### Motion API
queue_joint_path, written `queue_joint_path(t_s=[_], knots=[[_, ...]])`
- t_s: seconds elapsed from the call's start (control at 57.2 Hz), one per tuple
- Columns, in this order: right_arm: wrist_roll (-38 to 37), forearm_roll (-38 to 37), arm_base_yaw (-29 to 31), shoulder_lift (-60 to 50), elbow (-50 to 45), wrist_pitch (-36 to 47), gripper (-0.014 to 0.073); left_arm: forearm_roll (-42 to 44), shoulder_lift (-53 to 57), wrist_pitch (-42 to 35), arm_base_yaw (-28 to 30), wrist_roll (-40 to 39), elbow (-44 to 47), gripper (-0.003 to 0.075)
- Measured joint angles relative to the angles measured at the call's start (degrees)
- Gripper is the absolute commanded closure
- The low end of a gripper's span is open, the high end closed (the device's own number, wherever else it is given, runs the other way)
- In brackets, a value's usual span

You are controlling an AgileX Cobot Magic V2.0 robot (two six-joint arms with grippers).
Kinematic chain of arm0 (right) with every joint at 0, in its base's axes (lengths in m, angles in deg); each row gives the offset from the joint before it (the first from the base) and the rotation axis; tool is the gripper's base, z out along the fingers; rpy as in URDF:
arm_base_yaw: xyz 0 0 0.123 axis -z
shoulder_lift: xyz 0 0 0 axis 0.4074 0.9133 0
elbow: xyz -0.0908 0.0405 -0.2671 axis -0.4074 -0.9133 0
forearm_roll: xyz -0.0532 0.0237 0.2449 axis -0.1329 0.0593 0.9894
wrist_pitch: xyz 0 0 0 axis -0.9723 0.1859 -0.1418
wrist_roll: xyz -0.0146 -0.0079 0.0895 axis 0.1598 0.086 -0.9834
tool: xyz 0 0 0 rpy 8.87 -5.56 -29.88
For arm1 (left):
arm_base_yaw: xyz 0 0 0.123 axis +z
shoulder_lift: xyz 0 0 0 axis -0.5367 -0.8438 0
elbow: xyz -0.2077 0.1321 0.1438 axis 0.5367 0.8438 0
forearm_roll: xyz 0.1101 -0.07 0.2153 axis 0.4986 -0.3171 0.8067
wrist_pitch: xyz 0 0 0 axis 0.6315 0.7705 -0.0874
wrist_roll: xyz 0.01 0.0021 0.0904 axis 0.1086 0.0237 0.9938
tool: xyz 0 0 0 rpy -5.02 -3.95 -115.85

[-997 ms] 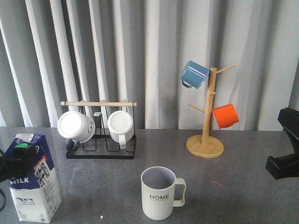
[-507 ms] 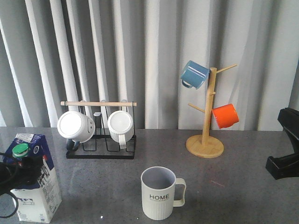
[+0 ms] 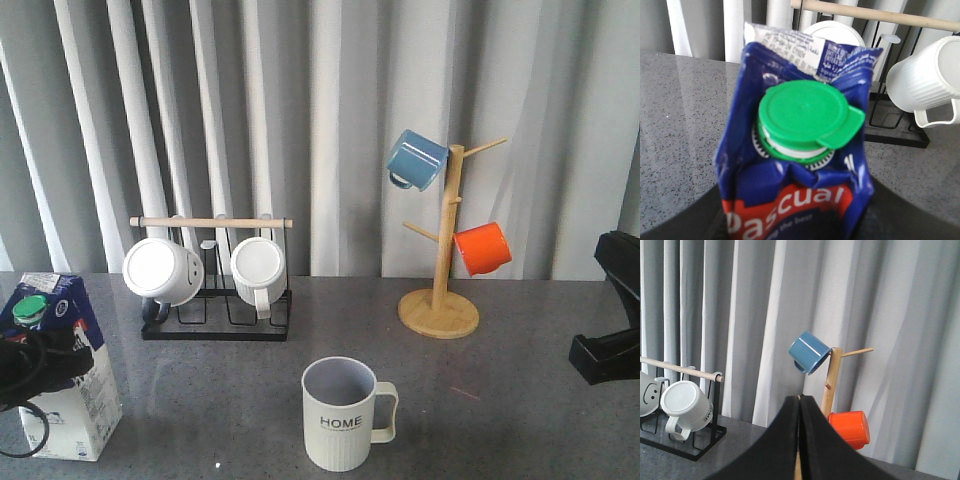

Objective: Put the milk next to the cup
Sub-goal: 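Carry the milk carton with the left gripper beside the HOME mug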

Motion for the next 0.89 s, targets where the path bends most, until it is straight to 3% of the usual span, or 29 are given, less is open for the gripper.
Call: queue_joint_path(t_s=[0.42,0.595,0.717,0.892], knots=[[0.00,0.00,0.00,0.00,0.00,0.00,0.0602,0.00,0.45,0.36,-0.07,0.00,0.00,0.0649],[0.00,0.00,0.00,0.00,0.00,0.00,0.0602,-2.53,5.48,0.66,-3.01,2.01,0.00,0.0648],[0.00,0.00,0.00,0.00,0.00,0.00,0.0602,-14.20,10.66,-0.18,-6.43,13.48,0.00,0.0648],[0.00,0.00,0.00,0.00,0.00,0.00,0.0602,-44.69,15.04,-7.06,-13.76,42.18,-0.34,0.0648]])
